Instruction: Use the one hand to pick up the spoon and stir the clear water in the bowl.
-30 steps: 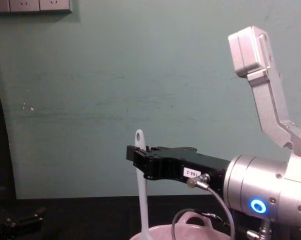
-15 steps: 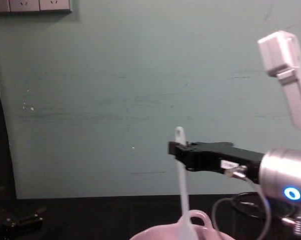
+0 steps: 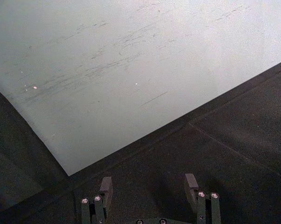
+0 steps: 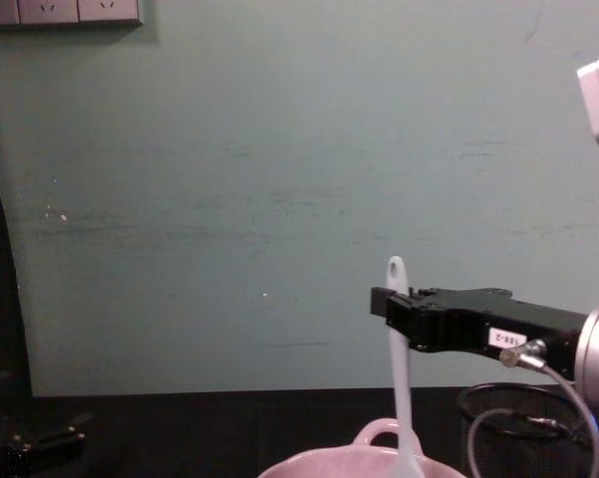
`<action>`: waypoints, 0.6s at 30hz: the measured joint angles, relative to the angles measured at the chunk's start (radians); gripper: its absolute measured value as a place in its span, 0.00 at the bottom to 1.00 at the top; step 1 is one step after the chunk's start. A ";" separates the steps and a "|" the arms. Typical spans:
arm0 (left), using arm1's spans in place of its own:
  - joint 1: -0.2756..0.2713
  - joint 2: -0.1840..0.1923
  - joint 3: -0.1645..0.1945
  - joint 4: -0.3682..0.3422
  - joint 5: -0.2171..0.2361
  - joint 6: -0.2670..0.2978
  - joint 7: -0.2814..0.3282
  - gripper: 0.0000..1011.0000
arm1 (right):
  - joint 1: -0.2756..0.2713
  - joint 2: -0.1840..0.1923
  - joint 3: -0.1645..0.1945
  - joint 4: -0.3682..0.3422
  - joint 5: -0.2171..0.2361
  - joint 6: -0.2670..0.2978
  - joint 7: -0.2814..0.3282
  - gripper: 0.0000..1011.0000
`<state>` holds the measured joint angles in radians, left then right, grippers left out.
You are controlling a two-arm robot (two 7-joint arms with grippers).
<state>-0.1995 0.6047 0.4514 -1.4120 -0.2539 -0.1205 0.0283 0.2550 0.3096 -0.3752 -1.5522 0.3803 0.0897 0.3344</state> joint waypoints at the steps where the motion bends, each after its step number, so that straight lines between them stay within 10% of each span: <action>1: 0.000 0.000 0.000 0.000 0.000 0.000 0.000 1.00 | -0.002 0.000 -0.003 -0.003 -0.001 0.001 0.001 0.11; 18: 0.000 0.000 0.000 0.000 0.000 0.000 0.000 1.00 | 0.076 -0.096 -0.132 0.067 -0.021 -0.010 0.064 0.11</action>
<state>-0.1996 0.6047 0.4514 -1.4120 -0.2539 -0.1205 0.0283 0.3311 0.2138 -0.5071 -1.4855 0.3596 0.0798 0.3985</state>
